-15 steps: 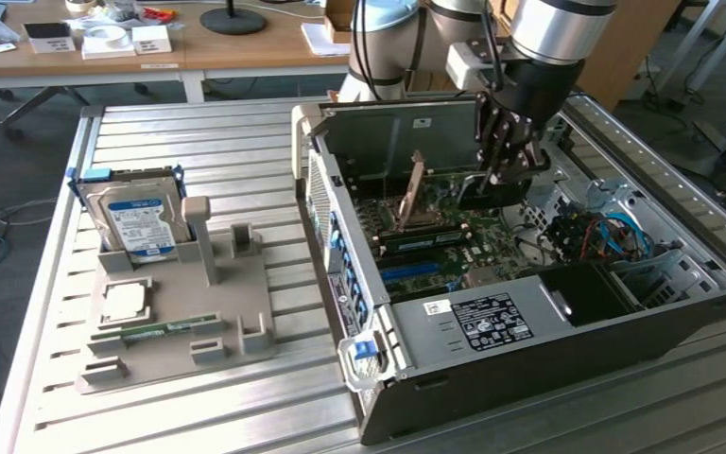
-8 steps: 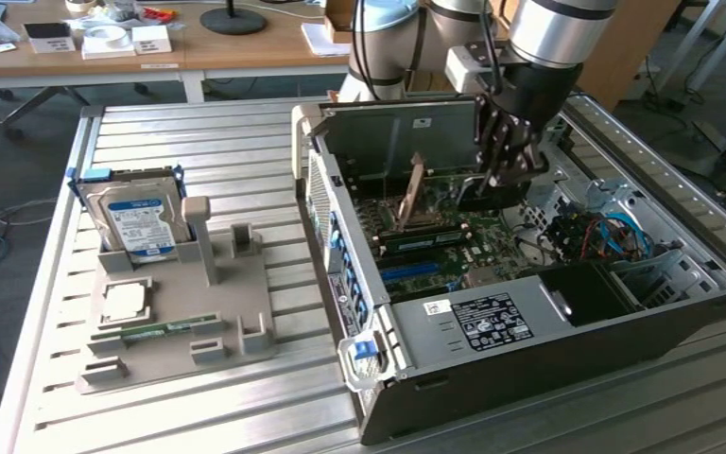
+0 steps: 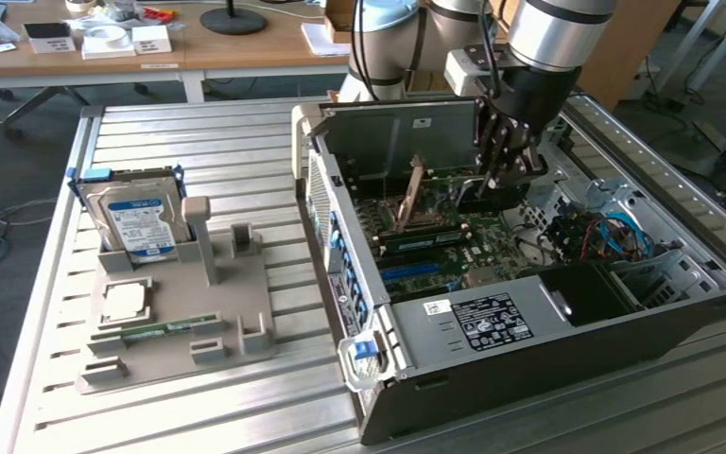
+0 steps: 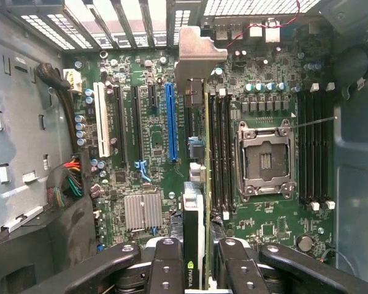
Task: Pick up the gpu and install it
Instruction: 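Insert the gpu into the slot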
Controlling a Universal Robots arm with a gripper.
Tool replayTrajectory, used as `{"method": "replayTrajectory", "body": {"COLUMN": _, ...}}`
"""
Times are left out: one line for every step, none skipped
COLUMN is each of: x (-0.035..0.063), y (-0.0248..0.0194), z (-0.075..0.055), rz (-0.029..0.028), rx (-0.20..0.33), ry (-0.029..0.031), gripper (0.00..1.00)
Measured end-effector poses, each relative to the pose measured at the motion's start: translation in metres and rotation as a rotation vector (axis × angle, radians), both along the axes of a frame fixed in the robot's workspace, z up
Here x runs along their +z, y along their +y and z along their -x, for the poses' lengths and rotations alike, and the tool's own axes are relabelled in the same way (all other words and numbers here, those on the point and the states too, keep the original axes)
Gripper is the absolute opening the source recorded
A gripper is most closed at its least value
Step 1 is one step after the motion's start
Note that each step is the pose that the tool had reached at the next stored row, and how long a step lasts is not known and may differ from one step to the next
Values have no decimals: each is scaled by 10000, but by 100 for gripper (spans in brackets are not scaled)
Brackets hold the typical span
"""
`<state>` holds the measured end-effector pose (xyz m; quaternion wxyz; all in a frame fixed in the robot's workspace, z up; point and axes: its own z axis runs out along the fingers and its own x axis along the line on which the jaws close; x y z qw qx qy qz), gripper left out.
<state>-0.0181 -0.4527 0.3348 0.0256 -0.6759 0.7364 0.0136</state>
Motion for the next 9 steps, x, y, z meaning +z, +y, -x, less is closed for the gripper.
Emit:
{"method": "replayTrajectory", "body": {"x": -1, "y": 0, "z": 0, "rz": -1, "rx": 0, "ry": 0, "gripper": 27}}
{"method": "replayTrajectory", "body": {"x": 0, "y": 0, "z": 0, "rz": -1, "rx": 0, "ry": -1, "gripper": 27}}
{"method": "replayTrajectory", "body": {"x": -1, "y": 0, "z": 0, "rz": -1, "rx": 0, "ry": 0, "gripper": 27}}
{"method": "replayTrajectory", "body": {"x": -4, "y": 0, "z": 0, "rz": -3, "rx": 0, "ry": -1, "gripper": 27}}
{"method": "replayTrajectory", "body": {"x": -9, "y": 1, "z": 0, "rz": -5, "rx": -1, "ry": -1, "gripper": 27}}
{"method": "replayTrajectory", "body": {"x": -14, "y": 0, "z": 0, "rz": -3, "rx": 0, "ry": -1, "gripper": 27}}
{"method": "replayTrajectory", "body": {"x": -18, "y": 0, "z": 0, "rz": -1, "rx": -1, "ry": 0, "gripper": 27}}
{"method": "replayTrajectory", "body": {"x": -22, "y": 0, "z": 0, "rz": -1, "rx": 0, "ry": 0, "gripper": 27}}
{"method": "replayTrajectory", "body": {"x": -22, "y": 0, "z": 0, "rz": 1, "rx": 0, "ry": 0, "gripper": 27}}
